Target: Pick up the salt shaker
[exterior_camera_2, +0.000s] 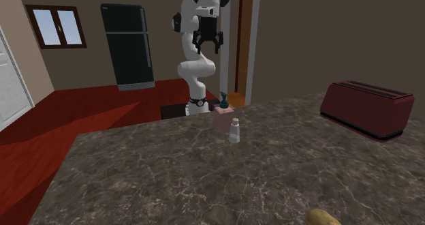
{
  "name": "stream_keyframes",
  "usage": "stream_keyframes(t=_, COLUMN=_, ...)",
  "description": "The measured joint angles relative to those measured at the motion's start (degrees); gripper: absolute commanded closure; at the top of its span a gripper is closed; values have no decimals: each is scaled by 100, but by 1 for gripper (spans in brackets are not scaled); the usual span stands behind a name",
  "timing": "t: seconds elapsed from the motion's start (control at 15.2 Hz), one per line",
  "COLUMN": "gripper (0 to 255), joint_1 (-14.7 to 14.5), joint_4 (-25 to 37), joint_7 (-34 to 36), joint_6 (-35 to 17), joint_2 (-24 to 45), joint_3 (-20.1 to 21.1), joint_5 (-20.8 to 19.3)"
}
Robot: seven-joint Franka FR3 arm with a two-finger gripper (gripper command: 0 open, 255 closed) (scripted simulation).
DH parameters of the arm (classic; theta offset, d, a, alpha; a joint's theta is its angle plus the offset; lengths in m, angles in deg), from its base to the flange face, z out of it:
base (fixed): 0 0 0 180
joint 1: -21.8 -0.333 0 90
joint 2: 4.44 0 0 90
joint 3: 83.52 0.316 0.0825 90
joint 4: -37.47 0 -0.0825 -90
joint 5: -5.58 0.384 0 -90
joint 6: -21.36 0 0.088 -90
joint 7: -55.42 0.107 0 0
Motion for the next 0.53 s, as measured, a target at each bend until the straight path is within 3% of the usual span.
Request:
stream_keyframes(t=0.2, gripper=0, joint_1=-6, joint_4=-182, joint_7=-5, joint_6=-257, joint_2=9, joint_3=-30, joint_5=25)
stream_keyframes(t=0.53, gripper=0, joint_1=-47, joint_4=-879, joint_7=-11, joint_6=-1485, joint_2=268, joint_3=-121, joint_5=151)
